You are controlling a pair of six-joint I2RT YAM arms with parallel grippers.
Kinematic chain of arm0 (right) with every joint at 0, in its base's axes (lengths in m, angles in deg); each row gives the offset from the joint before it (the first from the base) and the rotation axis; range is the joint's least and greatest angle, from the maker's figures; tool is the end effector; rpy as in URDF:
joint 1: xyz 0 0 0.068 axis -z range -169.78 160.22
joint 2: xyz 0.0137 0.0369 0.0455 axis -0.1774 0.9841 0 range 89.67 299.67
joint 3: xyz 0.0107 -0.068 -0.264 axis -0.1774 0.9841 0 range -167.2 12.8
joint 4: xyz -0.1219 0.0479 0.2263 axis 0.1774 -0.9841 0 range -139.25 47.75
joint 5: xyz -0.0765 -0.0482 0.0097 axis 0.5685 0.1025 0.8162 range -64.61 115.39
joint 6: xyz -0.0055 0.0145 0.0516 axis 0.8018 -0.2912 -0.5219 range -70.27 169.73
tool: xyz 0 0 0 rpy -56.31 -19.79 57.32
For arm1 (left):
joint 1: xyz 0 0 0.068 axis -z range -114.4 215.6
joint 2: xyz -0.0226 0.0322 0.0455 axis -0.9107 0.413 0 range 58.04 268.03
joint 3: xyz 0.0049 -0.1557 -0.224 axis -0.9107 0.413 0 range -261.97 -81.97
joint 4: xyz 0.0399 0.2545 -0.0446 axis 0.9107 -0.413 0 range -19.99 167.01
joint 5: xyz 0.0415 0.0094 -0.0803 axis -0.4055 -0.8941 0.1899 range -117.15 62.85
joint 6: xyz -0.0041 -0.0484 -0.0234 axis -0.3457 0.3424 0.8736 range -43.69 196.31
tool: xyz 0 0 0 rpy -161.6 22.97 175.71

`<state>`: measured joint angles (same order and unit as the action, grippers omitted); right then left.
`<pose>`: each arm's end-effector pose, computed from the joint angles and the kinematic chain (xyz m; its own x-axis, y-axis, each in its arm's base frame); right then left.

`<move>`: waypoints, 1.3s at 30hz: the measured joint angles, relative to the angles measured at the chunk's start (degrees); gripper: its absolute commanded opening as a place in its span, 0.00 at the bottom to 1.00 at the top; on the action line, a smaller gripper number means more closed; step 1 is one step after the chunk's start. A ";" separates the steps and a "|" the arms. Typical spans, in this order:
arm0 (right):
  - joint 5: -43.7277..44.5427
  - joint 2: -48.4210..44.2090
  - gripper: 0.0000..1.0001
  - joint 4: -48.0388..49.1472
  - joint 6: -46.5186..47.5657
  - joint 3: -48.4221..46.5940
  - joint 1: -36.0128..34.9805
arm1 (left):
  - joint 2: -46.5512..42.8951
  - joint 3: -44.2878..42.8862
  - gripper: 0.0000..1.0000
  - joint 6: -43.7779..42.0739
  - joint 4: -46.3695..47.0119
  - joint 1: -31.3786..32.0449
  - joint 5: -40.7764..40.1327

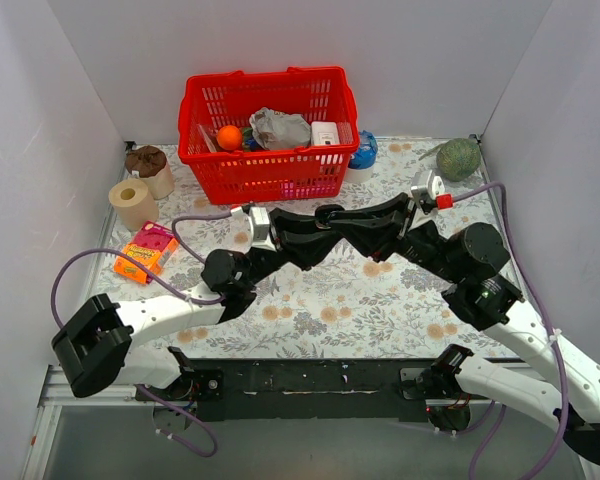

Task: Insert the wireless bluetooth earbuds into the charging case
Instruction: Place the earbud in the charging case.

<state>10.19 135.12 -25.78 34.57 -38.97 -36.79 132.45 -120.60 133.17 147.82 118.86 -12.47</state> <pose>0.1103 0.1319 0.4302 0.0271 0.3992 -0.9165 -0.9094 0.3904 0.1431 0.1552 -0.2231 0.3354 -0.5653 -0.5967 -0.5695 0.7792 -0.1595 -0.6062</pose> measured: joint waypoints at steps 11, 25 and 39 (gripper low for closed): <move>10.91 -3.17 0.01 -10.64 1.18 -6.19 -0.02 | -8.63 10.93 0.00 -3.56 -0.85 -0.04 -7.30; 13.86 -3.02 0.01 -9.77 1.11 0.92 -0.13 | -21.46 15.65 0.00 -5.01 -6.99 -0.04 -12.74; 8.13 9.57 0.01 1.79 15.34 -16.46 -1.57 | -3.76 -15.47 0.00 -1.53 -19.43 -0.68 -13.14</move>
<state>18.32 144.69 -23.98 49.92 -55.43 -38.36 128.69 -136.08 131.64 128.39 118.18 -25.61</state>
